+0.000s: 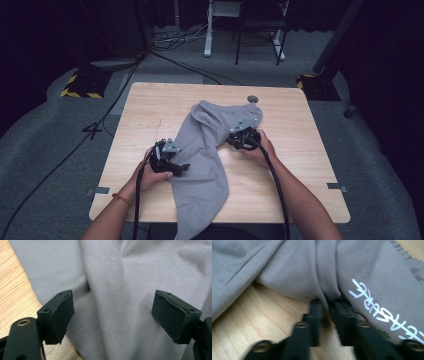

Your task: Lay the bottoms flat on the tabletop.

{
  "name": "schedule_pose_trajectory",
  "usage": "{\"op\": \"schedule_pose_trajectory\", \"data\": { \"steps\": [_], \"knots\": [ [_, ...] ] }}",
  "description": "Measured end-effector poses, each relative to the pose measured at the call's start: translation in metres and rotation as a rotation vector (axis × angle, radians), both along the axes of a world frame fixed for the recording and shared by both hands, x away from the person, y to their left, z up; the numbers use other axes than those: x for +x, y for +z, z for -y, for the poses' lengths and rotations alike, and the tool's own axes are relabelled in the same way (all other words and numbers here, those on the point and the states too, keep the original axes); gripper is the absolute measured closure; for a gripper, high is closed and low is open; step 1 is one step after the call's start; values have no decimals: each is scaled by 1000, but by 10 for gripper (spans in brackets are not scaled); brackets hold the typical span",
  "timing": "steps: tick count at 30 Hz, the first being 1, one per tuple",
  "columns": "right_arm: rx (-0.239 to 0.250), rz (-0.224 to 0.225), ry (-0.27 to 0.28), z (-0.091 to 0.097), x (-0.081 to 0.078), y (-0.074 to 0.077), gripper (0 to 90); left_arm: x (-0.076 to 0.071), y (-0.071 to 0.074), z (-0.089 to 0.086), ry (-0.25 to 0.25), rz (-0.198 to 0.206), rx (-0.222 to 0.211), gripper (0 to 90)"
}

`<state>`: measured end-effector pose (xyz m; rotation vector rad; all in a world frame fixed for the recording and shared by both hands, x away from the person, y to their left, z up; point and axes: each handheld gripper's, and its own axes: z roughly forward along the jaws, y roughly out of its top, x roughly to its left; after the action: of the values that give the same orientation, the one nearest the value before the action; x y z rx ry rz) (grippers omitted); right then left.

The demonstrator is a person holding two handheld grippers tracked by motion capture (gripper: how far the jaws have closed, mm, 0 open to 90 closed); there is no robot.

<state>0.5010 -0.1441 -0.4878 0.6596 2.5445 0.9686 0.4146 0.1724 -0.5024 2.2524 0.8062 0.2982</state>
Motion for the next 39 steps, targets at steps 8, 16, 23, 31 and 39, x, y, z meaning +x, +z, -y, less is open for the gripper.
{"op": "schedule_pose_trajectory", "data": {
  "steps": [8,16,23,31,39],
  "knots": [
    [1,45,29,11,-16,27,900,0,0,0,1,1,0,186],
    [6,103,-13,54,-48,74,899,0,0,0,6,-1,-1,187],
    [34,64,-31,87,-71,92,888,0,0,1,13,-1,1,187],
    [6,32,-76,103,-87,79,726,7,5,8,49,-23,18,206],
    [-54,-101,-182,110,-60,24,510,32,16,38,14,2,-9,218]
  ]
}}
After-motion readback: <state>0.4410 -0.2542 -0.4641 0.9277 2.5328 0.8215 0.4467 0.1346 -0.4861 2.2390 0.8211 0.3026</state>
